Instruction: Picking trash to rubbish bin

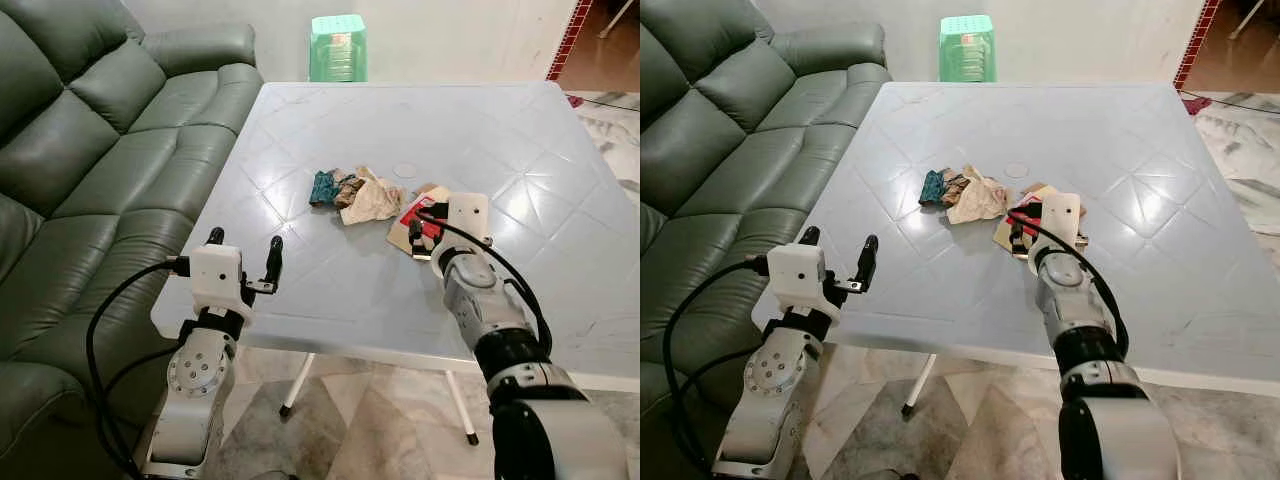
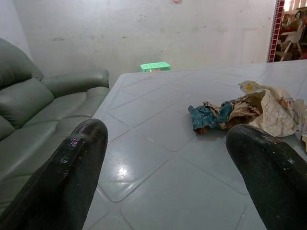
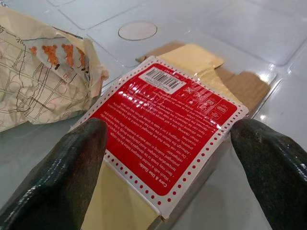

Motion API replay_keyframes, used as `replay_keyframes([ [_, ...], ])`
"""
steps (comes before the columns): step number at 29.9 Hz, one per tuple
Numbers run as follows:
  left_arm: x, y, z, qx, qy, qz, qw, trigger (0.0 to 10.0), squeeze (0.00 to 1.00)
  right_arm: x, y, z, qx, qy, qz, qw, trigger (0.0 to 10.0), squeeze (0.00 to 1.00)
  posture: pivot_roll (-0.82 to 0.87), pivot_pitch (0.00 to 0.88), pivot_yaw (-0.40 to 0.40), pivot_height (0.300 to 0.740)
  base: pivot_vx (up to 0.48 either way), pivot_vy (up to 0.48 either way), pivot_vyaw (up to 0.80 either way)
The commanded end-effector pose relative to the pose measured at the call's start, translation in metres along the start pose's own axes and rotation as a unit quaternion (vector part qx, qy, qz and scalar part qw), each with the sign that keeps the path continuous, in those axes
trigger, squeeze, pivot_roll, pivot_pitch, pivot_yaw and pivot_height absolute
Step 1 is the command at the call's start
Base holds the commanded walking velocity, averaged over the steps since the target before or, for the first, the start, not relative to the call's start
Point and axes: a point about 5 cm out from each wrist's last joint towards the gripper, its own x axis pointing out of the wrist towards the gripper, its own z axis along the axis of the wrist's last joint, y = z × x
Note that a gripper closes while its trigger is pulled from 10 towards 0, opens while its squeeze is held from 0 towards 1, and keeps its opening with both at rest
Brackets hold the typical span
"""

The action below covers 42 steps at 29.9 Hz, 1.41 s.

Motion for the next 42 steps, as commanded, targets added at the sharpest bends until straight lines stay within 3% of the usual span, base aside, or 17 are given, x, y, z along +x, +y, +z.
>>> replay_keyframes([
  [1,-0.001,0.001,0.004,0.005,-0.003,-0.002,1.000,10.0,0.00,0.002,0.005,-0.002,0.036,0.012,0.012,0.999,6.5,0.00,0.09,0.071,0.032,0.740,0.000,0.000,0.00],
  [2,-0.001,0.001,0.004,0.005,-0.003,-0.002,1.000,10.0,0.00,0.002,0.005,-0.002,0.036,0.012,0.012,0.999,6.5,0.00,0.09,0.071,0.032,0.740,0.000,0.000,0.00],
  [3,-0.001,0.000,0.005,0.004,-0.003,-0.003,1.000,10.0,0.00,0.002,0.008,-0.004,0.052,0.018,0.021,0.998,2.3,0.00,0.09,0.072,0.032,0.740,0.000,0.000,0.00],
  [4,-0.001,0.000,0.005,0.004,-0.003,-0.004,1.000,10.0,0.00,0.003,0.009,-0.005,0.055,0.020,0.023,0.998,0.0,0.00,0.09,0.072,0.032,0.740,0.000,0.000,0.00],
  [8,-0.002,-0.005,0.005,-0.013,0.003,-0.026,1.000,10.0,0.00,0.003,0.013,-0.007,0.068,0.023,0.027,0.997,0.0,0.00,0.10,0.079,0.033,0.740,0.000,0.000,0.00],
  [23,-0.002,-0.006,0.005,-0.006,0.009,-0.031,0.999,10.0,0.00,0.004,0.016,-0.006,0.082,0.018,0.030,0.996,0.0,0.00,0.09,0.083,0.038,0.740,0.000,0.000,0.00],
  [37,0.000,-0.007,0.004,-0.010,0.008,-0.030,0.999,10.0,0.00,0.004,0.009,-0.008,0.082,0.010,0.020,0.996,0.0,0.00,0.08,0.077,0.038,0.740,0.000,0.000,0.00],
  [42,0.002,-0.007,0.004,-0.011,0.007,-0.029,0.999,10.0,0.00,0.004,0.004,0.000,0.078,-0.024,0.013,0.997,0.0,0.00,0.07,0.077,0.039,0.740,0.000,0.000,0.00],
])
